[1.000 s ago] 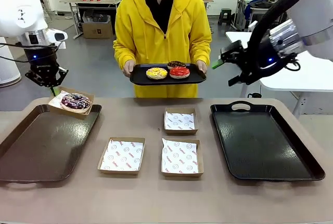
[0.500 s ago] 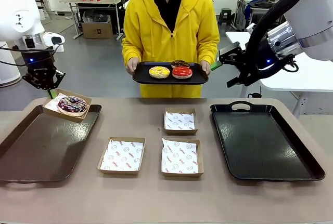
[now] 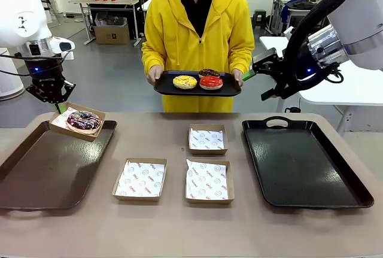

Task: Individually package the donuts and arrange them on the tray.
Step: Place the picked Paper togo box on the Handle tray while simultaneously picking up another Paper togo box from the table with the other hand.

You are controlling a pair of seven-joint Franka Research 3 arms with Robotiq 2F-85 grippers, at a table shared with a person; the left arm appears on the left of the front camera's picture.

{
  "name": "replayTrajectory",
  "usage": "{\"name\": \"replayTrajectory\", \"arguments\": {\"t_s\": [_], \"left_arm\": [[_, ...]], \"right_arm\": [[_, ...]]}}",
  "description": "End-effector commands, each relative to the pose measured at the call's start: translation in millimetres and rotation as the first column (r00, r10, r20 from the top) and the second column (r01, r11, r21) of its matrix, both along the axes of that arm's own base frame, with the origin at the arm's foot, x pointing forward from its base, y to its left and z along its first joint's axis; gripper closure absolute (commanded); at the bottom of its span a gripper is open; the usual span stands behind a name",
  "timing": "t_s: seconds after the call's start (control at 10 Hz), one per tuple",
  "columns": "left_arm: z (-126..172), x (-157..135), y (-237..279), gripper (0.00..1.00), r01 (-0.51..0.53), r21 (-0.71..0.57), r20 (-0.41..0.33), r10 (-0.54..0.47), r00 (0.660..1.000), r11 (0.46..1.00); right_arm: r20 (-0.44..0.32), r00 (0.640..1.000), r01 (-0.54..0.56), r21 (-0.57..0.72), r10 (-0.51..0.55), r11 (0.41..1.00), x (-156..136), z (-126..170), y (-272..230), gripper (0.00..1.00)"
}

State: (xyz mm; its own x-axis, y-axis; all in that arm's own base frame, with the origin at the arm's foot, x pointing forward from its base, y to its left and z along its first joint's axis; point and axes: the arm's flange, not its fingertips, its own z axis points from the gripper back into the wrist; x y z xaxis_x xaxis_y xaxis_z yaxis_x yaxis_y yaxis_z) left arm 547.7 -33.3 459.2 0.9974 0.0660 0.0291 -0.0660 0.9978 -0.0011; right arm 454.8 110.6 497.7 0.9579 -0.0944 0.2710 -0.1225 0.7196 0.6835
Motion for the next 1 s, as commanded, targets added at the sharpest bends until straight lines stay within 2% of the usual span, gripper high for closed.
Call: {"name": "replayTrajectory", "arguments": {"t_s": [0.0,0.4,0.6,0.9], "left_arm": [[-8.1,12.5,-8.0,0.99,0.068,0.022,-0.021,-0.068,0.997,0.997],[-41.8,22.5,3.7,0.99,0.146,0.029,-0.032,-0.145,0.989,0.989],[-48.4,26.5,9.3,0.99,0.148,0.019,-0.024,-0.147,0.989,0.989],[-51.4,21.5,3.1,0.99,0.136,0.03,-0.043,-0.135,0.99,0.99]], "right_arm": [[-0.043,0.998,0.032,-0.226,-0.043,0.974,10.6,4.9,27.3,0.0],[-0.112,0.991,0.009,-0.472,-0.071,0.881,52.0,-1.9,99.1,0.0],[-0.161,0.983,-0.01,-0.54,-0.091,0.842,68.5,-18.6,123.5,0.0],[-0.203,0.971,-0.014,-0.583,-0.128,0.813,84.1,-41.5,142.7,0.0]]}}
